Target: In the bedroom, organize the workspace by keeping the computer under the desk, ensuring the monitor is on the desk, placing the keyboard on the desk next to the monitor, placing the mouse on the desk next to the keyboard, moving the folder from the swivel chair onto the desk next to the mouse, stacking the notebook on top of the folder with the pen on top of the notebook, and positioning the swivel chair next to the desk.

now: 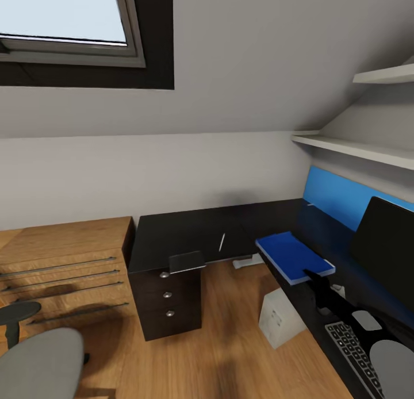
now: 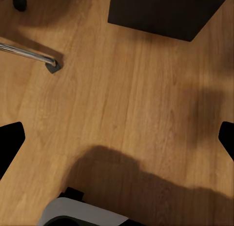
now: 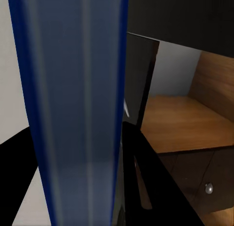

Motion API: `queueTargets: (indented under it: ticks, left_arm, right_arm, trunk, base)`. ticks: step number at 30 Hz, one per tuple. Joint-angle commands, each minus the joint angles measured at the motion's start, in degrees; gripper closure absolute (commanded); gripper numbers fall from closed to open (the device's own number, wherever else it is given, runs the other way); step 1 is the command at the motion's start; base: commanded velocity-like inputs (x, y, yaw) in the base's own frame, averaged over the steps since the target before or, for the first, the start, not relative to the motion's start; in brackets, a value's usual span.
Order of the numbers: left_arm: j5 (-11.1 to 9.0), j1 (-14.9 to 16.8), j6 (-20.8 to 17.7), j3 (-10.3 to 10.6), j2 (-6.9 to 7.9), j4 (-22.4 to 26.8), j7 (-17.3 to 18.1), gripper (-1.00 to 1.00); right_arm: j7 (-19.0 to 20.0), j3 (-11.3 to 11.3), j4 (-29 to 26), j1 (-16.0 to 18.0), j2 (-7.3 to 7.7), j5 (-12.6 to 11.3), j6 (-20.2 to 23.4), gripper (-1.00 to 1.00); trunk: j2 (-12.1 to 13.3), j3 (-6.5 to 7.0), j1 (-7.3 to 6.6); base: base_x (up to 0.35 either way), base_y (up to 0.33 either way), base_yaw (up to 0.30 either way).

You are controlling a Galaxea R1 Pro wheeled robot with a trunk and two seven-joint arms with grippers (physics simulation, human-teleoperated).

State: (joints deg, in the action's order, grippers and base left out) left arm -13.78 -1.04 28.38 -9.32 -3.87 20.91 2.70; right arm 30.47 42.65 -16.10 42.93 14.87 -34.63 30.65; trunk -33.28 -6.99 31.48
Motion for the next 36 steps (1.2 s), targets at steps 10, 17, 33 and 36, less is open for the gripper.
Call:
queueTargets:
  ticks: [10,17,33,36]
  left_arm:
    - [-0.46,-0.01,0.01,-0.08,0.00,0.10,0.28,-1.00]
    - [-0.46,-0.01,0.01,-0.08,-0.03,0.10,0.28,-1.00]
    - [-0.46,-0.01,0.01,-0.08,0.00,0.10,0.28,-1.00]
    - [-0.46,-0.01,0.01,-0.08,0.00,0.10,0.28,-1.00]
  right_arm:
    - [0.64,0.33,0.03,0.05,-0.05,-1.34,0.42,1.00]
    - [0.89,0.33,0.02,0.05,0.02,-1.27,0.46,1.00]
    - [1.01,0.33,0.09,-0.02,-0.10,-1.23,0.07,1.00]
    - [0.87,0.33,0.16,-0.03,-0.10,-1.23,-0.01,1.00]
  trunk:
    - [-0.08,-0.09,0.03]
    - [-0.08,-0.09,0.03]
    - [-0.08,-0.09,0.03]
    - [-0.08,-0.09,0.03]
  base:
    - [0.009,-0.006,0.000]
    - [0.000,0.000,0.000]
    - [0.116,-0.085,0.000]
    - [0.063,-0.044,0.000]
